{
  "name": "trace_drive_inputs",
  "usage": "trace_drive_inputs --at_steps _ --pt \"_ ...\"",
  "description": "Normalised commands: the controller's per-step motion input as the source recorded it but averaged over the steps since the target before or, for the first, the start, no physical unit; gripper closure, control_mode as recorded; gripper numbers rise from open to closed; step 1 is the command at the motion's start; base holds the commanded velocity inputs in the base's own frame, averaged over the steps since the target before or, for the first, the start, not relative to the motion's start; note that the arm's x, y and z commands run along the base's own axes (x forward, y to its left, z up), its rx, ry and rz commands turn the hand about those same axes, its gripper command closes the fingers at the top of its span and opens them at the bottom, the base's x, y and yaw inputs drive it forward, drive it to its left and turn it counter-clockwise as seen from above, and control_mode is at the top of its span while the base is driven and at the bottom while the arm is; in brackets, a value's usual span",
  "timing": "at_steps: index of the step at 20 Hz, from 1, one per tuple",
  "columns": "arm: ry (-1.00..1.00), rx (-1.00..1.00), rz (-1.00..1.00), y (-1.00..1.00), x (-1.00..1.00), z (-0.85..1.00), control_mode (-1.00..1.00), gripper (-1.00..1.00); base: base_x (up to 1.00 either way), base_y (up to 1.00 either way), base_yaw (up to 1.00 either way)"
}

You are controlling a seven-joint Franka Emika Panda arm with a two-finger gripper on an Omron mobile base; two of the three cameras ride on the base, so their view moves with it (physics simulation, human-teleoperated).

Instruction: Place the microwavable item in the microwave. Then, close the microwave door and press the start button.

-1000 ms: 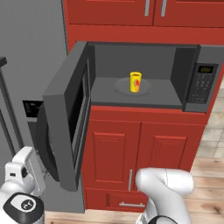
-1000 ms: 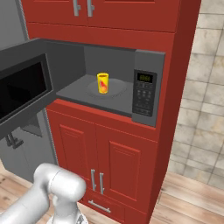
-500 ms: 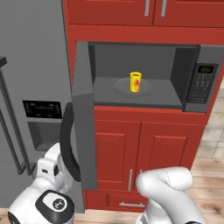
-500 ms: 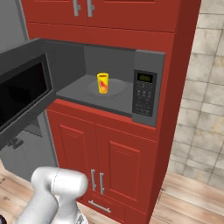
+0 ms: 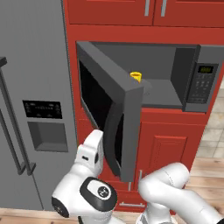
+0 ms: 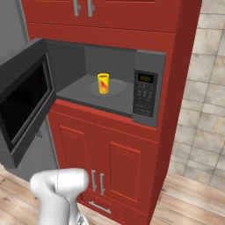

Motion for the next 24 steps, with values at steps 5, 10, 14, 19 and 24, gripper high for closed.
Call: trace_drive_inputs --at_steps 5,10,14,19,24 --pt "0.0 0.12 0.0 -1.0 0.07 0.19 -1.0 -1.0 0.0 0.0 0.0" --pt "0.0 0.15 0.0 -1.0 0.22 0.05 -1.0 -1.0 0.0 0.0 0.0" --pt "0.0 0.15 0.0 -1.0 0.36 0.0 -1.0 -1.0 0.0 0.0 0.0" --pt "0.0 0.12 0.0 -0.88 0.49 0.08 -1.0 -1.0 0.0 0.0 0.0" --pt "0.0 0.1 0.0 -0.65 0.62 0.18 -1.0 -1.0 0.0 0.0 0.0"
